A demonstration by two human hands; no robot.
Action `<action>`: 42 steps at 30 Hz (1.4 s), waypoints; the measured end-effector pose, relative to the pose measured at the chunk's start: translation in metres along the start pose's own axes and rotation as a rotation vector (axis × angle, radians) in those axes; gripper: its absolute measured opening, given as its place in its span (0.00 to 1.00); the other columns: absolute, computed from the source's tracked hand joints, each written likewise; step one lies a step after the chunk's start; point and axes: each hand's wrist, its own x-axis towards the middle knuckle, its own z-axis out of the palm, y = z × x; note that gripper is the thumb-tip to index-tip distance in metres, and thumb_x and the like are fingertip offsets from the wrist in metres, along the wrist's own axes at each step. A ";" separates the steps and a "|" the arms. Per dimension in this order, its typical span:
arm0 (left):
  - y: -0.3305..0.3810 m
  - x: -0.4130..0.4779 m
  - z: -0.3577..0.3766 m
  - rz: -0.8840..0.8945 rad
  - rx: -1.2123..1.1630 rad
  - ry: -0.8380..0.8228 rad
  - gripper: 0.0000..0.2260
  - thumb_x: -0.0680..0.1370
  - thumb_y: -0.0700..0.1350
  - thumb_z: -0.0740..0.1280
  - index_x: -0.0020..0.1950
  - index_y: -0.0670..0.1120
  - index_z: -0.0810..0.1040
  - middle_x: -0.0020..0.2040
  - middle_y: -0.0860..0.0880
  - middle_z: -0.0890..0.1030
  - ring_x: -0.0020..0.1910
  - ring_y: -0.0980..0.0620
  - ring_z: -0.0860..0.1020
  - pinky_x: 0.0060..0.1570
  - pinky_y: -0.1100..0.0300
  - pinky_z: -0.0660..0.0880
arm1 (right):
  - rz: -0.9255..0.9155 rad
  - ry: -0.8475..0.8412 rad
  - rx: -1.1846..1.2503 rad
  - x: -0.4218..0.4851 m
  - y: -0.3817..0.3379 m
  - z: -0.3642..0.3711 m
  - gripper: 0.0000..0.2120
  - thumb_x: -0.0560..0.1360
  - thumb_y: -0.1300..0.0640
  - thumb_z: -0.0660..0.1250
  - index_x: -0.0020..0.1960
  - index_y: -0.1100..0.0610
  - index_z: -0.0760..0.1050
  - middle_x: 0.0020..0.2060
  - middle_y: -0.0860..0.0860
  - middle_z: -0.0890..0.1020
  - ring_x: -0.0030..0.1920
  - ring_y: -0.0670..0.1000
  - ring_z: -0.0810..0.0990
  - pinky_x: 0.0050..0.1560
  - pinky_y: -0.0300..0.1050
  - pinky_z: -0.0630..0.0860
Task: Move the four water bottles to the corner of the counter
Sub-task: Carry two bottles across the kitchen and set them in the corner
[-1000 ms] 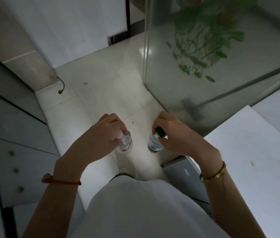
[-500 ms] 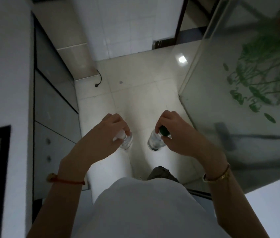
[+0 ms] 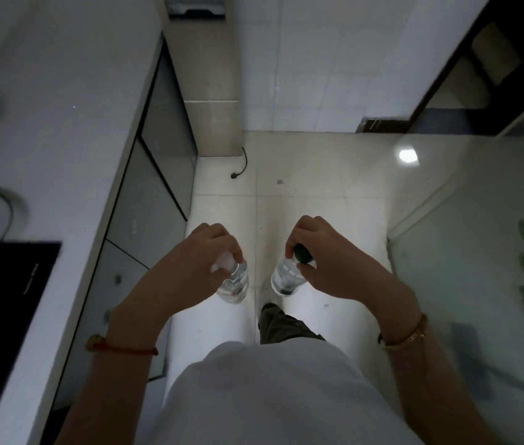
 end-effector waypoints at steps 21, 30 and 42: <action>-0.096 0.251 -0.108 -0.170 -0.017 0.180 0.10 0.71 0.38 0.71 0.47 0.51 0.77 0.50 0.55 0.75 0.52 0.54 0.72 0.50 0.52 0.76 | -0.228 -0.081 -0.040 0.322 0.103 -0.117 0.12 0.71 0.70 0.64 0.50 0.56 0.74 0.52 0.49 0.73 0.51 0.45 0.66 0.50 0.39 0.70; -0.174 0.358 -0.170 -0.172 -0.006 0.182 0.10 0.70 0.38 0.71 0.48 0.50 0.78 0.49 0.55 0.75 0.51 0.55 0.72 0.49 0.55 0.75 | -0.261 -0.126 -0.051 0.467 0.121 -0.139 0.11 0.71 0.68 0.65 0.50 0.56 0.75 0.51 0.49 0.73 0.52 0.47 0.68 0.52 0.37 0.70; -0.279 0.479 -0.268 -0.162 0.094 0.224 0.10 0.71 0.38 0.72 0.49 0.48 0.78 0.49 0.56 0.73 0.48 0.59 0.70 0.47 0.71 0.67 | -0.334 -0.096 -0.061 0.658 0.124 -0.177 0.11 0.71 0.69 0.64 0.48 0.56 0.74 0.48 0.45 0.69 0.50 0.44 0.64 0.46 0.29 0.63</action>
